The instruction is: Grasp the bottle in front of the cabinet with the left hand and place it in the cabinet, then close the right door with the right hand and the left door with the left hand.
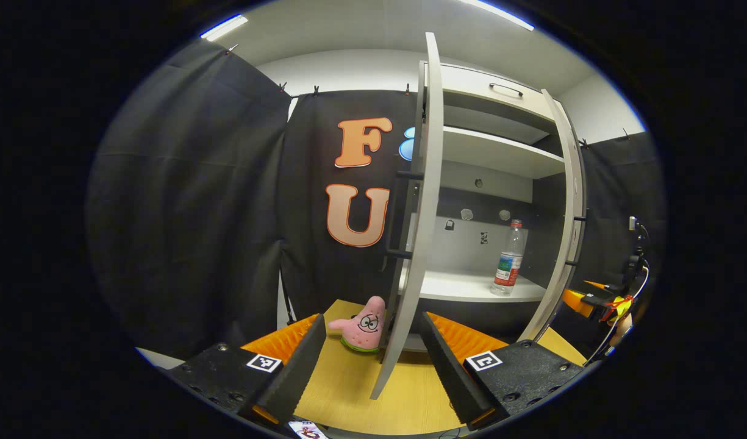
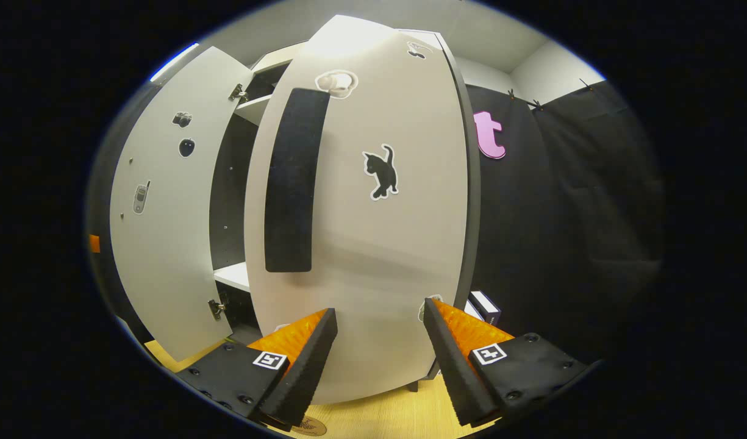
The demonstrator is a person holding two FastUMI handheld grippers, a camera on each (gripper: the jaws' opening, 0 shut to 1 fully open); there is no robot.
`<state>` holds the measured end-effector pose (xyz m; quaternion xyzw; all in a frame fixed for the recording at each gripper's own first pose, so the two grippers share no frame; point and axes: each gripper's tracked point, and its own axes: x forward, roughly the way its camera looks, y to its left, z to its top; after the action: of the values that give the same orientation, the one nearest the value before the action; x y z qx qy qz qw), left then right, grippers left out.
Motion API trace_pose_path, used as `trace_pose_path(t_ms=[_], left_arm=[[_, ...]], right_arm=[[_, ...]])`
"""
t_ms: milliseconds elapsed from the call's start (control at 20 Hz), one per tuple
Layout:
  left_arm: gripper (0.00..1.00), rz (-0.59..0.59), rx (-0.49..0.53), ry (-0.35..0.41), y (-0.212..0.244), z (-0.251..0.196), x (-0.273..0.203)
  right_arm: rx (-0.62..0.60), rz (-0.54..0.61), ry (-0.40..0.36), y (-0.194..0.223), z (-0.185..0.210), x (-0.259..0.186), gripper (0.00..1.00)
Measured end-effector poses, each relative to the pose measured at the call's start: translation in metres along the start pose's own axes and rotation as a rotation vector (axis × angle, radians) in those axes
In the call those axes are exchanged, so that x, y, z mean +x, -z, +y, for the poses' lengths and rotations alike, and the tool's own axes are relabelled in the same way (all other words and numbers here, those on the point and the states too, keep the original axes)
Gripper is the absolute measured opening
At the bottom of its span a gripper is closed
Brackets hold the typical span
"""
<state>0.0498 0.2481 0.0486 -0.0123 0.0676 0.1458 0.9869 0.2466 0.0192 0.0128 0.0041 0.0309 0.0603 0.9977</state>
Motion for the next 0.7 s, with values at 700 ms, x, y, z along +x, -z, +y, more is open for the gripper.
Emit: trace_pose_path(t_ms=[700], left_arm=[[0.95, 0.028, 0.014, -0.028, 0.015, 0.016, 0.049]], right_arm=[[-0.007, 0.008, 0.048, -0.006, -0.023, -0.024, 0.87]])
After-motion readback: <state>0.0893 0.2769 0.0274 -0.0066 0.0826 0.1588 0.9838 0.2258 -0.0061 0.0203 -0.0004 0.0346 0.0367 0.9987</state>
